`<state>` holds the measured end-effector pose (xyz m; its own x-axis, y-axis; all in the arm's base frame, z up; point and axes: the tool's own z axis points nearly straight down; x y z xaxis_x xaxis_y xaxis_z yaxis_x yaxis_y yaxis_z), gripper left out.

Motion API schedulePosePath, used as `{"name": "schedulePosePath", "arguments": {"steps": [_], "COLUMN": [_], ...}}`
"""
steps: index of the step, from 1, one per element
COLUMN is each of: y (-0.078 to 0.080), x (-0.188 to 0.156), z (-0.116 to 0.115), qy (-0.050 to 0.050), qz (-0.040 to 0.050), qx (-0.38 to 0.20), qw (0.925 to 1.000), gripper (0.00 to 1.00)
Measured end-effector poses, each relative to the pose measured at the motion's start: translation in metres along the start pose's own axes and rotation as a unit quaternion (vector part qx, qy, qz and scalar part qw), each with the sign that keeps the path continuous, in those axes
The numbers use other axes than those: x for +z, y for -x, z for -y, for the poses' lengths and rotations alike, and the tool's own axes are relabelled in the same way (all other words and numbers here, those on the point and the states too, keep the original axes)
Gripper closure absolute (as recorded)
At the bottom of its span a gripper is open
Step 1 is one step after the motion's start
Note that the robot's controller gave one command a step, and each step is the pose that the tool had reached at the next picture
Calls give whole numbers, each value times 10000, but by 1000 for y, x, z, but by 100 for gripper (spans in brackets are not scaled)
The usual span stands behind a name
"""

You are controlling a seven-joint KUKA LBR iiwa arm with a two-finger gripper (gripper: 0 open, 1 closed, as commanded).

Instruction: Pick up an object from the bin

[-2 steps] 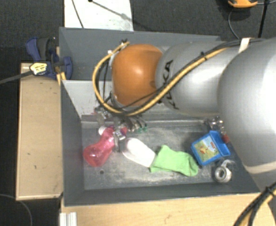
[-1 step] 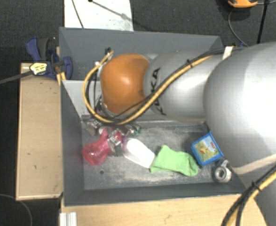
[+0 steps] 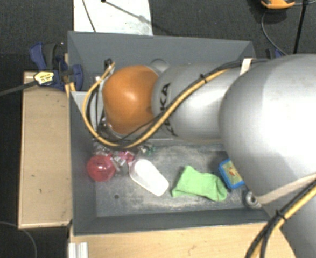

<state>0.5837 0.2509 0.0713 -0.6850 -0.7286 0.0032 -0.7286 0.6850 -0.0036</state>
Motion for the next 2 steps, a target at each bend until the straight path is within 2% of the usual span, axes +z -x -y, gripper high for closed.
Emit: {"name": "schedulePosePath", "arguments": {"steps": [2], "y": [0], "x": [0], "z": [0], "qy": [2], "qz": [0], "qx": [9], "qw": [10000], "gripper": [100]}}
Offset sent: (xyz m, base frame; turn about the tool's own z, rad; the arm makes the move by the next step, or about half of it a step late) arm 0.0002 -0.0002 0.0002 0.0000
